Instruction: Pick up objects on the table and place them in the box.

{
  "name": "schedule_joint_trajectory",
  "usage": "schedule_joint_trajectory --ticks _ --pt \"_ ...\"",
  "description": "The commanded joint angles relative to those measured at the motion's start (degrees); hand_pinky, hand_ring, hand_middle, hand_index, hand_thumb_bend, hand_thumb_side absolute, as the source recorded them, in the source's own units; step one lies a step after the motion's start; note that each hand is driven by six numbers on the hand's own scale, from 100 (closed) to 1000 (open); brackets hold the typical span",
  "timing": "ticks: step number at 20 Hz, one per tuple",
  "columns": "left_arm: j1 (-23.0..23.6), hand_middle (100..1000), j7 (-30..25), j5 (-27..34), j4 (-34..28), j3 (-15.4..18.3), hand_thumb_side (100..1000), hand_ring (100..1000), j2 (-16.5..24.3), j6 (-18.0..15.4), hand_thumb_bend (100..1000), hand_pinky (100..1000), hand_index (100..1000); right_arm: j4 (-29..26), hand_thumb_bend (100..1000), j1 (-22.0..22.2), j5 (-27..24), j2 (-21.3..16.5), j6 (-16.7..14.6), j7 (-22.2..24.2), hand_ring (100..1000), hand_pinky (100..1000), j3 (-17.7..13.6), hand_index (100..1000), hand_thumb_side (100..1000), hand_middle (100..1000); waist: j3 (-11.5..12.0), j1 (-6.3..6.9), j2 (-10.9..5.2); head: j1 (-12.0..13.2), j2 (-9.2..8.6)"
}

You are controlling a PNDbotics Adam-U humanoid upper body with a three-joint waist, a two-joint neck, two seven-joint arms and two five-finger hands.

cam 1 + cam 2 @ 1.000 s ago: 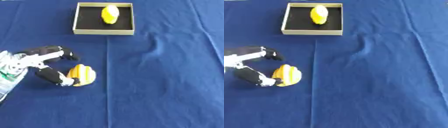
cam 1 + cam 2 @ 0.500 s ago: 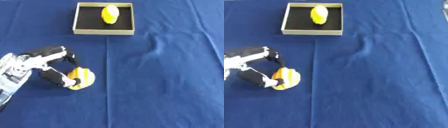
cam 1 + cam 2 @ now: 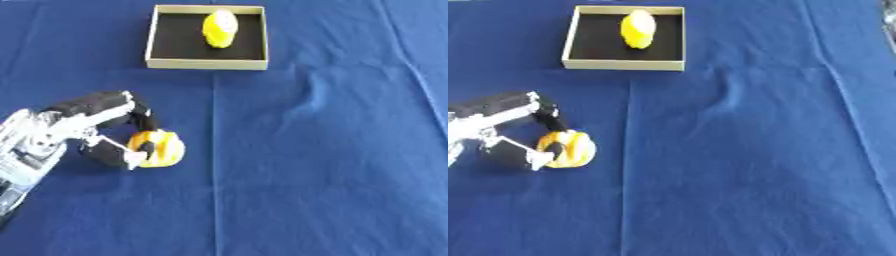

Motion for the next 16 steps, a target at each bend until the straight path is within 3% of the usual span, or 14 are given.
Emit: schedule_joint_trajectory --ticks 1,8,16 --pt "-0.9 517 0.4 0.2 -1.4 0.6 100 605 0.4 0.3 100 696 538 0.1 100 -0.6 -0.7 -0.7 -0.4 0.1 947 904 -1.0 912 655 874 0.0 -0.02 -1.52 0.2 -0.12" --pt "-1.7 484 2.6 -0.9 -6.7 2.1 100 564 2.1 -1.1 100 675 500 1.1 100 0.0 -1.4 -0.8 -0.7 0.2 949 906 -1.1 913 699 874 0.1 0.07 -1.66 -0.1 -0.02" --pt "-6.4 480 6.2 0.3 -13.2 5.4 100 557 7.1 -6.6 100 677 498 1.3 100 0.0 -1.4 -0.9 -1.1 0.5 948 906 -0.9 915 719 873 0.0 0.66 -2.26 -0.6 -0.2"
